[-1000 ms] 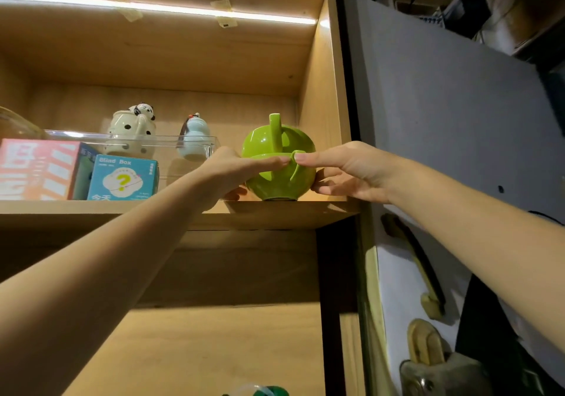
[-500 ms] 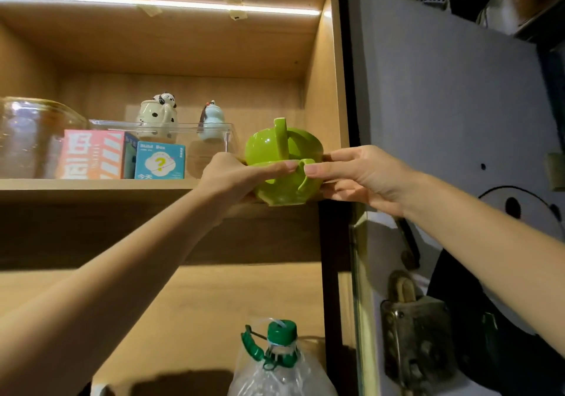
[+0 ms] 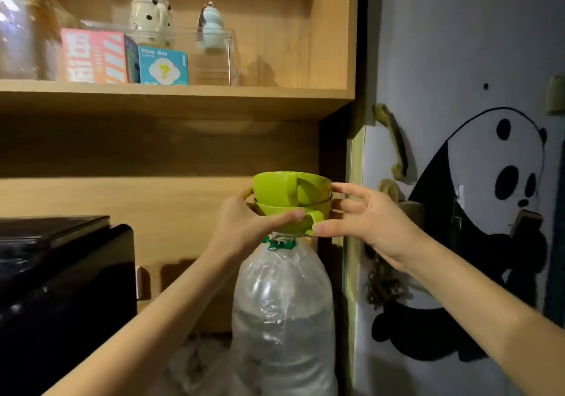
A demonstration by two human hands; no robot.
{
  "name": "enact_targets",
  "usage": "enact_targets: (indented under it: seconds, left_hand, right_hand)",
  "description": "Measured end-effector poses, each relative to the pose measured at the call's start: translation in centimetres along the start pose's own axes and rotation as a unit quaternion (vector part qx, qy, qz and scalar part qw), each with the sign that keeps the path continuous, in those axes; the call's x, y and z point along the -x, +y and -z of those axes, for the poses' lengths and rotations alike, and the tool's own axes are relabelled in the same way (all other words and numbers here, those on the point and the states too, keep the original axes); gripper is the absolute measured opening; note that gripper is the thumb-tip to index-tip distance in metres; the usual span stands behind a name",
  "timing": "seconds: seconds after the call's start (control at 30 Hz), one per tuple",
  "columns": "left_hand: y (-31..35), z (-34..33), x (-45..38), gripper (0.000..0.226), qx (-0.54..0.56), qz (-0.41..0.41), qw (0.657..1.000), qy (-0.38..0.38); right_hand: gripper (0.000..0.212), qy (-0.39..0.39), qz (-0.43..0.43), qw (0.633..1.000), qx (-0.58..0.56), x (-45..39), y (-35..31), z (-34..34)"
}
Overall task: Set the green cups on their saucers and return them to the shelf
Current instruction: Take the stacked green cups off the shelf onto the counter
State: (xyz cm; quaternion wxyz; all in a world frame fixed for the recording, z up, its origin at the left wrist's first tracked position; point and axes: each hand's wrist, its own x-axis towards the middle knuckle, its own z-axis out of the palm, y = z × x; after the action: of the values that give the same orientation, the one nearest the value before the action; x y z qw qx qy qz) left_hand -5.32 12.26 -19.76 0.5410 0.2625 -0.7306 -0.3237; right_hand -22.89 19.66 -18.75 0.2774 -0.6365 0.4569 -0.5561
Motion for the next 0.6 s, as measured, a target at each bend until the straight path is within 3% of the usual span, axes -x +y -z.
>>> enact_targets:
  seconds: [0.07, 0.17, 0.23, 0.6]
  left_hand:
    - [-1.5, -0.4, 1.9, 0.069, 0.008, 0.006, 1.000, -0.003]
    - [-4.1, -0.9, 4.5, 0.059, -0.010, 0.005, 1.000, 0.011]
    - [-5.6, -1.5, 6.7, 0.066, -0.047, 0.015, 0.998, 0.034]
    - [-16.9, -5.3, 19.9, 0.099, -0.026, 0.138, 0.990, -0.003]
  right_hand:
    - [0.100, 0.002, -0.015, 1.000, -0.005, 1.4, 1.8, -0.7]
    - [0.081, 0.000, -0.030, 0.999, -0.016, 3.5, 4.2, -1.5]
    - [0.077, -0.004, -0.051, 0.999, -0.016, 5.2, 6.1, -2.1]
    - [0.105, -0.050, -0.196, 0.979, -0.029, 15.4, 18.8, -5.6]
